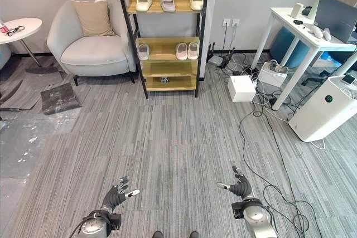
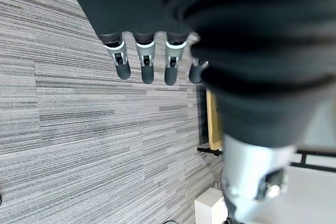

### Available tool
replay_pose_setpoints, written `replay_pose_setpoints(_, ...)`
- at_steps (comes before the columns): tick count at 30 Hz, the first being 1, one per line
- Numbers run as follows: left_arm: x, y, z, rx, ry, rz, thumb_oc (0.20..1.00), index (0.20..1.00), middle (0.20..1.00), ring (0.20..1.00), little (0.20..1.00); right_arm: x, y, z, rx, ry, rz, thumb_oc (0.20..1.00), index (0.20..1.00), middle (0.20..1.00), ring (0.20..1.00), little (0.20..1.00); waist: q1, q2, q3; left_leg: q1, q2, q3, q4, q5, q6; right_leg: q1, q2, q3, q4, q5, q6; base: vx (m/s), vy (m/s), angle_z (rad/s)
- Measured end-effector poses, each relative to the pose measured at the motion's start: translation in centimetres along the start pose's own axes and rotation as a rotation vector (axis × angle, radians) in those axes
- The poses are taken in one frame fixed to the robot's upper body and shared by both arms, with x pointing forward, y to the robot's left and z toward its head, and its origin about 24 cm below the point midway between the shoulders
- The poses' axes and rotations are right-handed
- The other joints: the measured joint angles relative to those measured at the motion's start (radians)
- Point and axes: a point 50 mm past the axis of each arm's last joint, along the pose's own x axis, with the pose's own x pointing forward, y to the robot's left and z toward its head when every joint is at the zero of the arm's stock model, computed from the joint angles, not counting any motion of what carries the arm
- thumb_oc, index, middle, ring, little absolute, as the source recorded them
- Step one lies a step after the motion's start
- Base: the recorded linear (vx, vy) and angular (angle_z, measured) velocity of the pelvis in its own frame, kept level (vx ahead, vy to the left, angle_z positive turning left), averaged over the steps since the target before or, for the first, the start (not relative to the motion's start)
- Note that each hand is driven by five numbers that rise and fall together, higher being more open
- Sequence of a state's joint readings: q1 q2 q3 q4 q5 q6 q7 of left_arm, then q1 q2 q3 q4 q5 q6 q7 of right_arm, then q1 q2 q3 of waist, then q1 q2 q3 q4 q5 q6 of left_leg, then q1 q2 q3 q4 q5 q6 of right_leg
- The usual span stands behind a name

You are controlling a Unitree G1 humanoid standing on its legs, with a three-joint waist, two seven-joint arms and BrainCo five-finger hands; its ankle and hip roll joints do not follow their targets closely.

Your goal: Arrange the slippers neatly on the shoe rack.

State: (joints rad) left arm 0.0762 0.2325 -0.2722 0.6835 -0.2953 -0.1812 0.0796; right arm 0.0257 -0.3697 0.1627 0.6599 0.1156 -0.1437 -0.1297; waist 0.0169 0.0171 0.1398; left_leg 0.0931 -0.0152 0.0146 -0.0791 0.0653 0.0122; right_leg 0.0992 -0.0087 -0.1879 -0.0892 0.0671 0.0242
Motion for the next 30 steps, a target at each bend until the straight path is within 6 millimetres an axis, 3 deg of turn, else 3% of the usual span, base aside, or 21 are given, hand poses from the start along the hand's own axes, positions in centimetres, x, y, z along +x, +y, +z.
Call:
replay_pose_setpoints(24, -0.3, 0.0, -0.6, -0.007, 0.027, 0.011, 1.0, 1.0, 1.0, 1.0, 1.0, -0.7, 0.8, -1.6, 0.026, 0.058, 0.011, 1.0, 1.0, 1.0, 1.0, 1.0, -0.011, 0.004, 0.0, 0.014, 0.002, 0.022, 0.0, -0.002, -0.001, 0.001, 0.002, 0.023, 0.0, 0.003, 0.001, 0.01, 0.0, -0.03)
replay_pose_setpoints(30, -1.0, 0.2, -1.9, -0.014, 0.068, 0.02, 1.0, 1.0, 1.0, 1.0, 1.0, -0.9, 1.5, -2.3, 0.015, 0.098, 0.035, 1.0, 1.0, 1.0, 1.0, 1.0, -0.01, 0.004, -0.004, 0.013, 0.002, 0.022, 0.0, -0.002, -0.002, 0.001, 0.001, 0.023, 0.0, 0.003, -0.002, 0.0, 0.0, 0.0)
